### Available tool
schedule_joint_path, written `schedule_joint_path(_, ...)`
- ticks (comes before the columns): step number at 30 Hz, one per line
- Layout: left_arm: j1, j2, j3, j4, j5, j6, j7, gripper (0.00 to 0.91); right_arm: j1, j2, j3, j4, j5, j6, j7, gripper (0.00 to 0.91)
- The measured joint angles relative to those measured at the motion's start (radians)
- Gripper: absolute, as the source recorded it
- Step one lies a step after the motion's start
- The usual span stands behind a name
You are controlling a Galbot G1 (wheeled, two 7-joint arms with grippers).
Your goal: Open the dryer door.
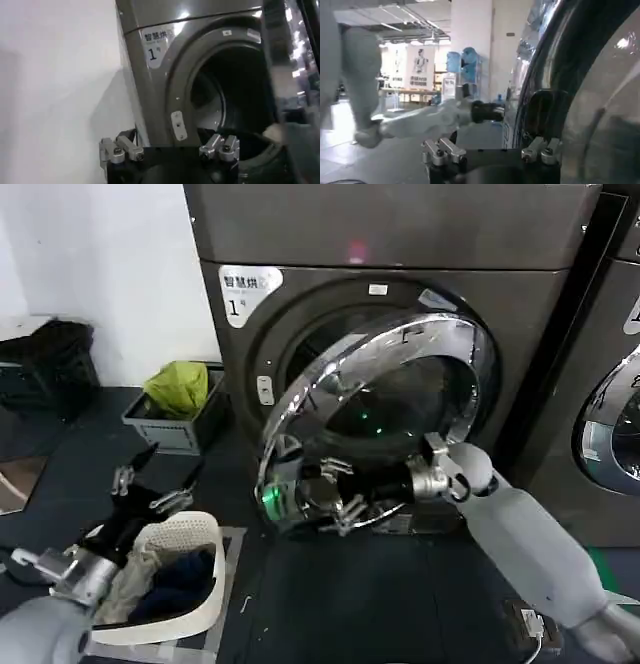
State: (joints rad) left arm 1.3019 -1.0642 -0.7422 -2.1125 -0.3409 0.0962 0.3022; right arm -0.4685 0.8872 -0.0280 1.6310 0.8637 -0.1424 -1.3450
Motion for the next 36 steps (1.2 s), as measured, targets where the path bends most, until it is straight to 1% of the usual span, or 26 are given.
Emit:
schedule_joint_path(4,-0.036,0.03,0.022,0.019,-0.008,0.002,0.005,0.907,-0.042,-0.045,0.043,0.047,0.015,0.0,-0.002,0.907)
schedule_joint_path(10,-0.086,0.084,0.067,0.024,-0.028,0.012,0.045,0.907,-0.109,-0.104,0.13,0.084,0.022,0.003,-0.007,0.907)
schedule_joint_path(13,-0.108,0.112,0.098,0.034,-0.029,0.014,0.06,0.907,-0.153,-0.132,0.184,0.086,0.022,0.009,-0.003,0.907)
schedule_joint_path(18,-0.159,0.146,0.163,0.056,-0.029,0.017,0.073,0.907,-0.247,-0.173,0.29,0.069,0.02,0.034,0.045,0.907)
schedule_joint_path(23,-0.225,0.157,0.253,0.087,-0.02,0.016,0.081,0.907,-0.378,-0.203,0.455,0.069,0.021,0.066,0.065,0.907)
schedule_joint_path(26,-0.272,0.155,0.312,0.106,-0.015,0.014,0.083,0.907,-0.483,-0.204,0.575,0.074,0.024,0.083,0.07,0.907)
schedule_joint_path(30,-0.334,0.146,0.384,0.131,-0.017,0.012,0.087,0.907,-0.661,-0.184,0.786,0.096,0.046,0.101,0.078,0.907)
schedule_joint_path(33,-0.375,0.139,0.43,0.145,-0.021,0.006,0.091,0.907,-0.81,-0.155,0.95,0.122,0.055,0.128,0.073,0.907)
schedule_joint_path(36,-0.405,0.14,0.47,0.148,-0.024,-0.008,0.1,0.907,-0.961,-0.108,1.103,0.153,0.062,0.163,0.088,0.907)
